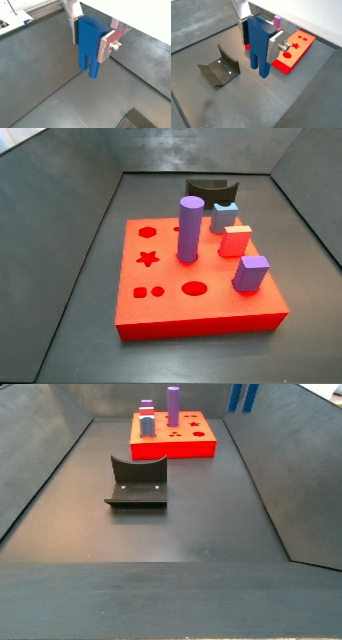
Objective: Pick up the square-circle object. Move up. Place the square-circle object on the fixture. Regrasp the square-circle object. Rotate the square-circle object. Move to above the board. Insert the square-circle object.
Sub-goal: Move to above the board.
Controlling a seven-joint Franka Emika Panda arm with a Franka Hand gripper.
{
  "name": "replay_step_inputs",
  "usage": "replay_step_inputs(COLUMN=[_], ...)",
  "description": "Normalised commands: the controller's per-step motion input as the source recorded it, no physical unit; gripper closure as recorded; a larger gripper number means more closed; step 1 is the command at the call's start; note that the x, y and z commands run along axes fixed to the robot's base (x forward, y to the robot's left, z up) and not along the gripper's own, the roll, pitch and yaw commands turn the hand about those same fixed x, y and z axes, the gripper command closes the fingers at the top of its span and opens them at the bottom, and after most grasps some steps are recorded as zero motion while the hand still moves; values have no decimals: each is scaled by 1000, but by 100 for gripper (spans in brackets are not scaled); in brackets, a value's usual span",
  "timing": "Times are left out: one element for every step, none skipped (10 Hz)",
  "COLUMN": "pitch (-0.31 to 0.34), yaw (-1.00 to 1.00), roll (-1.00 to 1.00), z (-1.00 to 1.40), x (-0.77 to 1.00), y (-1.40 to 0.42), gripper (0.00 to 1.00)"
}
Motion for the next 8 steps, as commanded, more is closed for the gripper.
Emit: replay_step_inputs(pitch=[86, 87, 382, 369, 353, 275, 207, 146], yaw=[-7, -2, -247, -225, -122, -53, -14, -1], roll=[50, 56, 207, 204, 174, 68, 21, 0], z=[400, 189, 143, 135, 141, 140, 139, 145], x=[-3, 0, 301, 305, 318, 335, 337, 342], y=[20, 14, -1000, -1000, -1000, -1000, -1000, -1000], gripper=[100, 100, 100, 100, 100, 100, 100, 100])
